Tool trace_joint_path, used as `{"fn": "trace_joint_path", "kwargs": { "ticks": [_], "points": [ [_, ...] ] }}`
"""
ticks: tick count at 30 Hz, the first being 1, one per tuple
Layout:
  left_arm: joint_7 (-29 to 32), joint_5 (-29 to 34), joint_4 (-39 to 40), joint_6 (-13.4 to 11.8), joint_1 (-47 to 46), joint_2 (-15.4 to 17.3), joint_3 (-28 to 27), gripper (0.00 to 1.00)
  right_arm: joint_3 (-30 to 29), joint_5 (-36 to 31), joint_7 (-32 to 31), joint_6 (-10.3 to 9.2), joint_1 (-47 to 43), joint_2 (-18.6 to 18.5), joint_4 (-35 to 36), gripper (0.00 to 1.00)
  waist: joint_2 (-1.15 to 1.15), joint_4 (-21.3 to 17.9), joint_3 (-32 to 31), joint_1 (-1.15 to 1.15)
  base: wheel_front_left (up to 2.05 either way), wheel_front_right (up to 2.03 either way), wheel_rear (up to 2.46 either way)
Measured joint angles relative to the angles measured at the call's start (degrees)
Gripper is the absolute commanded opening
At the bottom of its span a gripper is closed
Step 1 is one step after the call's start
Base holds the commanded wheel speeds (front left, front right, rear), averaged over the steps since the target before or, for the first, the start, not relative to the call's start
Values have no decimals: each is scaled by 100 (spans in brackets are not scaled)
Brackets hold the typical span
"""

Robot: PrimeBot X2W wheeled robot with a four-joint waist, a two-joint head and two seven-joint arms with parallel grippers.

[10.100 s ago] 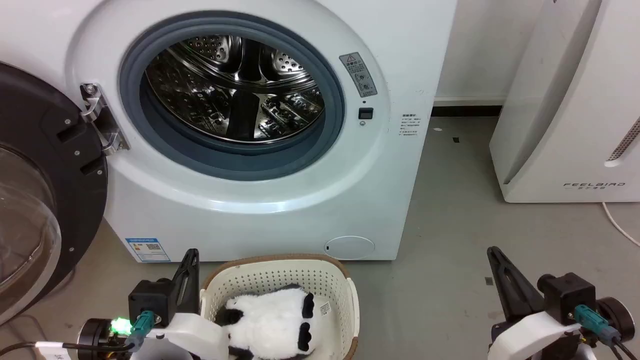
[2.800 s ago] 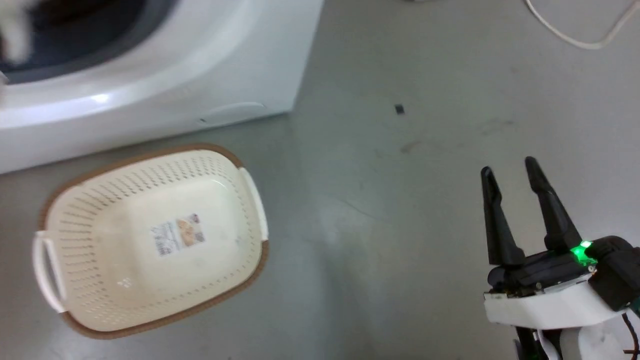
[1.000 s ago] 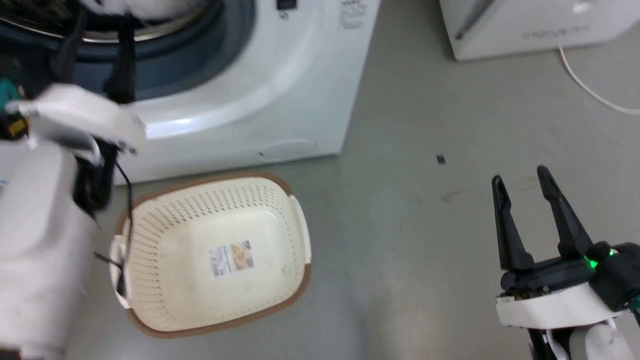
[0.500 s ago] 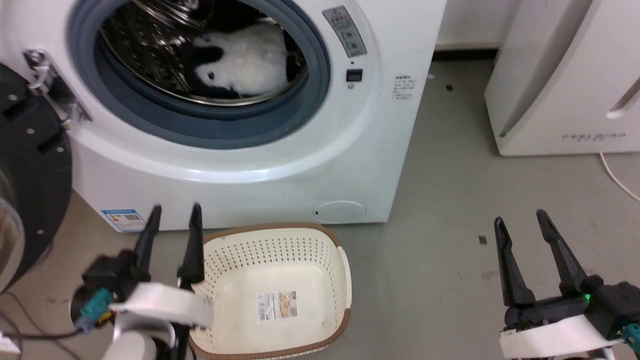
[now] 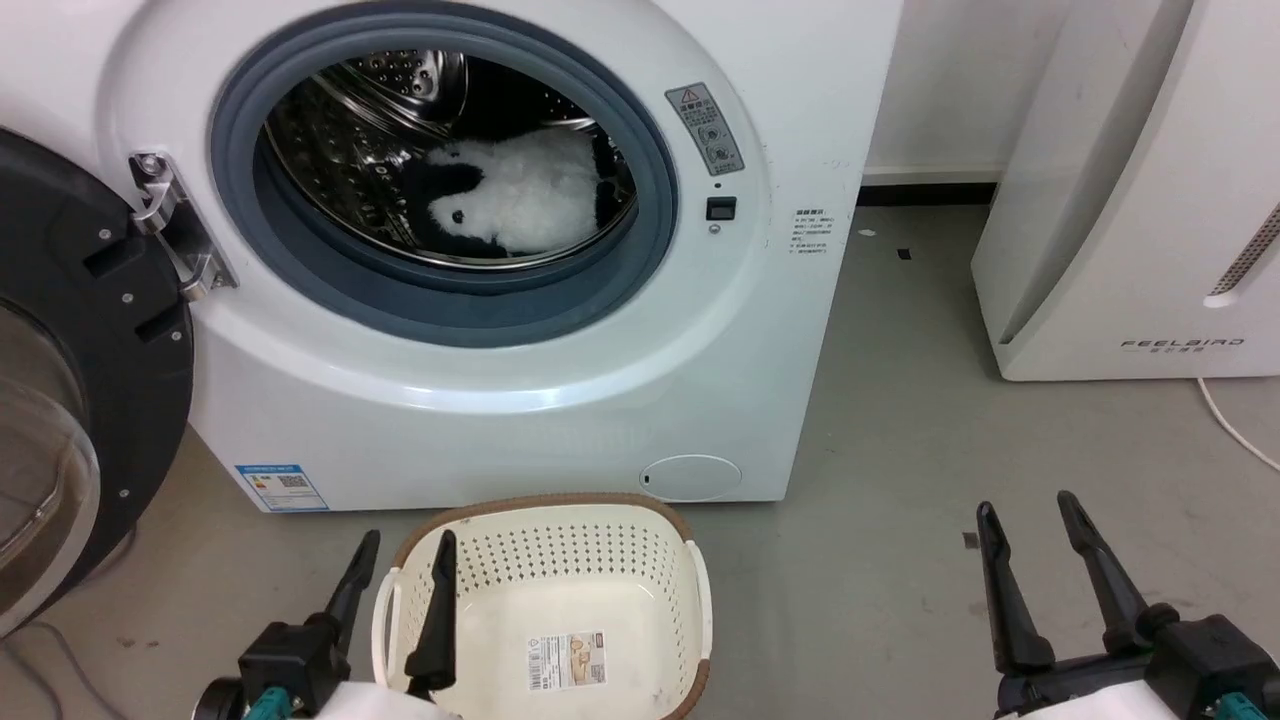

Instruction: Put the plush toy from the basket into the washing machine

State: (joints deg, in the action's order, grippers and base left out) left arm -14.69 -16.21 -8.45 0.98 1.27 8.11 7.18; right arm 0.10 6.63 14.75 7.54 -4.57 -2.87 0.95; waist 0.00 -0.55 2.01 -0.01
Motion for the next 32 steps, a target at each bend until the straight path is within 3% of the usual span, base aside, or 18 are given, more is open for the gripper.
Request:
{"fn": "trace_joint_path", "kwargs": {
  "ticks": [11,12,32],
  "points": [
    [0,343,12,157,163,-199,-288,100,41,51,0,0,-57,0,-41,100,0,1,-109,0,0,0,0],
    [0,336,5,157,168,-225,-336,0,43,51,0,0,-66,0,-43,0,0,5,-112,1,0,0,0],
    [168,454,71,147,166,-233,-360,0,36,22,-174,0,-52,0,-42,0,0,12,-125,1,0,0,0]
  ]
}}
